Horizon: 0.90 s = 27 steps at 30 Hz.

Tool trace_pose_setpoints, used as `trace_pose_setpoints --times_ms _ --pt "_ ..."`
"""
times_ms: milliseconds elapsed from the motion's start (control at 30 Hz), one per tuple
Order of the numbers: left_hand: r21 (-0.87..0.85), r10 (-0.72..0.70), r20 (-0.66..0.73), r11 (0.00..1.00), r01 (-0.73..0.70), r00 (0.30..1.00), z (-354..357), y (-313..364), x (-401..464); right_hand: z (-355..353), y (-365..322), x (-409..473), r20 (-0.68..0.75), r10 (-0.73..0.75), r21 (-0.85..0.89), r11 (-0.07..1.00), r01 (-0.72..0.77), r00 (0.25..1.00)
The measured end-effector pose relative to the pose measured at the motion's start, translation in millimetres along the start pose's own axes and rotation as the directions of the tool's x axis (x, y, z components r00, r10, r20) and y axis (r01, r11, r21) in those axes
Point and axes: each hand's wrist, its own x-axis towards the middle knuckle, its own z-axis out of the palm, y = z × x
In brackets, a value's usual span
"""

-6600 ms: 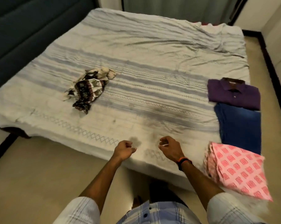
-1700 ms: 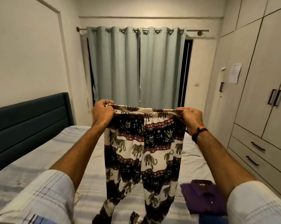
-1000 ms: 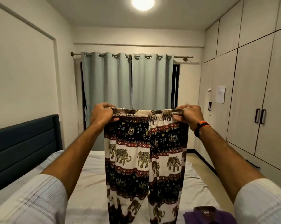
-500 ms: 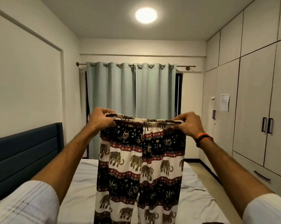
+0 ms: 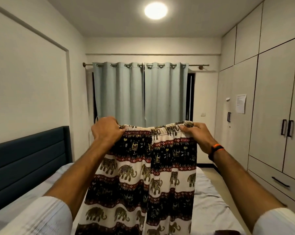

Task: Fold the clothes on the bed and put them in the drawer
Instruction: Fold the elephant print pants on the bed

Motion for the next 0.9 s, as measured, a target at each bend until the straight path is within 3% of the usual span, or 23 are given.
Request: trace_pose_setpoints --times_ms 200,233,300,367,433,567,700,833,900 --pt "0.128 -0.035 0.178 0.992 0.012 0.983 13 -2 7 1 18 4 -0.070 -0.039 -0.259 0.966 0.020 0.997" --pt "0.065 -0.028 0.227 0.998 0.013 0.974 15 -4 7 0 20 4 -0.068 -0.039 -0.269 0.963 0.020 0.997" --pt "-0.260 0.004 0.345 0.961 0.091 0.938 21 -12 8 -4 21 1 -0.063 -0.054 -0.271 0.962 0.035 0.997" --pt "-0.570 0.046 0.402 0.794 0.211 0.914 27 -19 3 -9 23 -2 -0.040 -0.077 -0.247 0.967 0.065 0.996" --pt "-0.700 0.063 0.382 0.671 0.244 0.922 32 -22 -6 -13 25 -3 0.027 -0.080 -0.211 0.974 0.084 0.996" --pt "-0.751 0.090 0.311 0.633 0.187 0.946 45 -28 -15 -14 23 -8 0.151 -0.042 -0.187 0.980 0.071 0.988" --pt "-0.796 0.134 0.291 0.583 0.163 0.947 46 -28 -22 -12 21 -16 0.176 -0.039 -0.001 0.999 0.040 0.984" --pt "-0.836 0.178 0.375 0.488 0.250 0.910 43 -29 -26 -8 28 -21 0.140 0.005 0.120 0.993 -0.022 0.990" --pt "-0.826 0.190 0.414 0.489 0.279 0.890 44 -31 -30 -3 35 -24 0.103 0.054 0.130 0.989 -0.068 0.993"
